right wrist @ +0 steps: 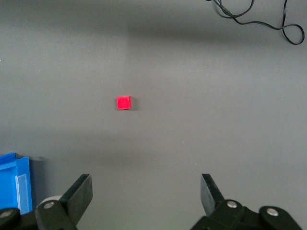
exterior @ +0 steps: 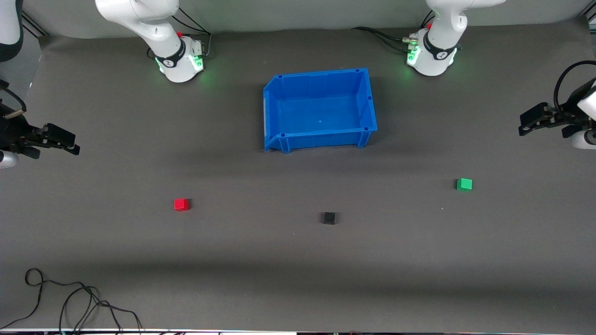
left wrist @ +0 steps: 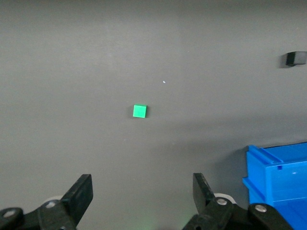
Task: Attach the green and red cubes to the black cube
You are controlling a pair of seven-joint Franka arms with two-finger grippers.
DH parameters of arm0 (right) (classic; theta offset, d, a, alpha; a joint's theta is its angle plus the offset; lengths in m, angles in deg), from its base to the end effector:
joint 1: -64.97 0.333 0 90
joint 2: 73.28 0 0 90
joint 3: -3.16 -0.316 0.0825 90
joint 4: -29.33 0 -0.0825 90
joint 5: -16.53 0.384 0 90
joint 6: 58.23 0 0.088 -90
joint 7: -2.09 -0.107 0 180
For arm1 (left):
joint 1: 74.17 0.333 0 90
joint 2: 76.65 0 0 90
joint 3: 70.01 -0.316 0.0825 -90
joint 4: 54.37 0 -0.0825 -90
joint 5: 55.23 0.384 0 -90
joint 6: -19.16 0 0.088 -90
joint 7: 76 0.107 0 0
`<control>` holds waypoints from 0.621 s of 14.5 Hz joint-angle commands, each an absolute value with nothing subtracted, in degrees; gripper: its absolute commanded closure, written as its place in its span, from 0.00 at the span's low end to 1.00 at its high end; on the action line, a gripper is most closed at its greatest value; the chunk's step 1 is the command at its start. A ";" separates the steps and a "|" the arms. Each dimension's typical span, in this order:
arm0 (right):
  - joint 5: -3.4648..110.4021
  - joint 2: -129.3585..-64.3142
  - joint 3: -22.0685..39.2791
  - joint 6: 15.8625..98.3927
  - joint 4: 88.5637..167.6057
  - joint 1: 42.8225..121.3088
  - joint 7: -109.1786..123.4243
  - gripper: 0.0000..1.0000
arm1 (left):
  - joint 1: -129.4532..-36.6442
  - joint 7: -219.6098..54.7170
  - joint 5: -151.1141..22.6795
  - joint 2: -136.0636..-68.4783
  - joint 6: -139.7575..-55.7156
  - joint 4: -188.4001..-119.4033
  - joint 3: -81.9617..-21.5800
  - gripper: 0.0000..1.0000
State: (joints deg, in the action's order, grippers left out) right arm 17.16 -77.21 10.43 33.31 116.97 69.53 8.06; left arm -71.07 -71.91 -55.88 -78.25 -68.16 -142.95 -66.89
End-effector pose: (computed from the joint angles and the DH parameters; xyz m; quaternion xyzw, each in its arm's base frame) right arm 0.5774 -0.0236 0.6078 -0.9996 -0.0284 -0.0001 0.0012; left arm 0.5581 -0.0010 0.6166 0.9990 -0.0360 -0.0247 0.0073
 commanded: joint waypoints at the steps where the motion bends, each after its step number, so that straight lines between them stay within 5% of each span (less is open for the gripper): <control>1: 16.89 -76.45 10.63 33.44 117.48 69.89 8.77 0.00 | -70.67 -72.65 -57.94 -78.14 -68.20 -143.22 -67.55 0.02; 9: 16.89 -76.80 10.54 33.62 117.04 69.98 8.60 0.00 | -71.01 -74.06 -57.16 -78.32 -69.51 -144.10 -67.11 0.01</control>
